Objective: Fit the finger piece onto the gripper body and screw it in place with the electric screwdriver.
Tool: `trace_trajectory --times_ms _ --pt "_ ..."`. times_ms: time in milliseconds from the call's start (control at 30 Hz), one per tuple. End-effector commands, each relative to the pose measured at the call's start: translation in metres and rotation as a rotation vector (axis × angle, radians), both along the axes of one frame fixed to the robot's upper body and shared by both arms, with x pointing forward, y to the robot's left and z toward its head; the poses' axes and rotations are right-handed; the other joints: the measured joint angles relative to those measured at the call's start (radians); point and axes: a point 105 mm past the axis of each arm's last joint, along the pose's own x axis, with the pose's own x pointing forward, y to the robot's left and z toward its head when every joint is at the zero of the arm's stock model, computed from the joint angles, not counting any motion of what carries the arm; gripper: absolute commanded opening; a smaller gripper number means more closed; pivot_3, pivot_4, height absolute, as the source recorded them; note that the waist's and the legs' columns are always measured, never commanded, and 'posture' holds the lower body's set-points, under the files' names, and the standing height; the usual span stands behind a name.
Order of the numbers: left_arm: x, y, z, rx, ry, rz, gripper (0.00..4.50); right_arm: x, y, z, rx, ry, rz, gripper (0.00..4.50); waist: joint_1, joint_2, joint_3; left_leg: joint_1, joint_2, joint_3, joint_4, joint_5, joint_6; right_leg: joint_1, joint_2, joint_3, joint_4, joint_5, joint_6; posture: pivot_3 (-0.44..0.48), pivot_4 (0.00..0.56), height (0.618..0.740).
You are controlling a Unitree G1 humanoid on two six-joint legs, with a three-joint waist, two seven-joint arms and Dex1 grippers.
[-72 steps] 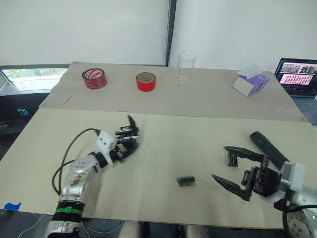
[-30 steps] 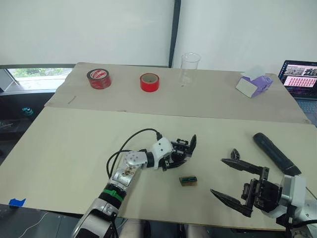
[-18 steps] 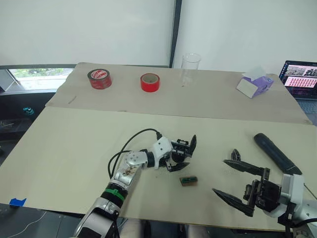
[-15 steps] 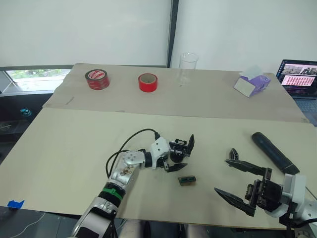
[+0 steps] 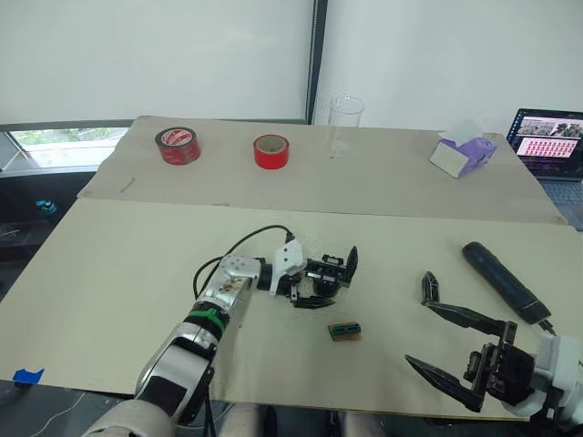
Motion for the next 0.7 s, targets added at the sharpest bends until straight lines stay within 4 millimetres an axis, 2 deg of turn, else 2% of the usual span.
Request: trace_trajectory --times_ms 33,133,200,233,300,467,633,700 --pt "0.002 -0.004 0.003 0.006 -0.013 -0.028 4.42 -0.002 -0.001 0.012 -0.005 -0.042 0.0 4.5 -0.001 0.0 0.0 0.0 0.0 0.0 0.0 0.0 0.0 0.0 0.0 0.0 0.0 0.0 0.0 0.0 0.15 0.74" --pt "-0.002 -0.004 0.0 0.004 -0.028 -0.051 3.6 -0.002 -0.001 0.011 -0.005 -0.041 -0.01 4.5 -0.002 0.0 0.0 0.0 0.0 0.0 0.001 0.0 0.0 0.0 0.0 0.0 0.0 0.0 0.0 0.0 0.15 0.74" --pt "-0.004 -0.002 0.0 -0.008 -0.055 -0.052 2.64 -0.002 -0.001 0.01 -0.005 -0.043 -0.017 4.5 -0.002 0.0 0.0 0.0 0.0 0.0 0.001 0.0 0.0 0.0 0.0 0.0 0.0 0.0 0.0 0.0 0.15 0.74" --pt "-0.006 0.0 0.001 -0.021 -0.065 -0.052 2.33 -0.001 -0.001 0.009 -0.005 -0.043 -0.02 4.5 -0.002 0.0 0.0 0.0 0.0 0.0 0.0 0.0 0.0 0.0 0.0 0.0 0.0 0.0 0.0 0.0 0.15 0.74" --pt "-0.011 0.002 0.003 -0.045 -0.087 -0.047 2.35 -0.001 -0.001 0.006 -0.004 -0.042 -0.022 4.5 -0.005 0.0 0.0 0.0 0.0 0.0 0.0 0.0 0.0 0.0 0.0 0.0 0.0 0.0 0.0 0.0 0.15 0.74" --pt "-0.013 -0.004 0.008 -0.09 -0.102 0.15 2.35 0.0 -0.002 0.001 -0.007 -0.037 -0.023 4.5 -0.005 0.001 -0.001 0.001 0.001 0.0 0.0 -0.001 0.0 0.0 -0.001 0.001 0.001 0.0 0.0 0.0 0.15 0.74" --pt "-0.017 -0.014 0.003 -0.073 -0.081 0.349 2.35 0.0 0.0 -0.002 -0.016 -0.028 0.003 4.5 0.001 0.002 -0.001 0.001 0.001 -0.001 0.0 -0.001 0.0 0.001 -0.001 0.001 0.0 0.0 0.001 0.0 0.15 0.74" --pt "-0.022 -0.018 -0.001 -0.057 -0.077 0.378 2.35 0.0 -0.001 -0.002 -0.02 -0.026 0.01 4.5 0.005 0.002 -0.001 0.001 0.0 -0.001 0.001 -0.001 0.0 0.001 -0.001 0.001 0.0 0.0 0.001 0.0 0.15 0.74"
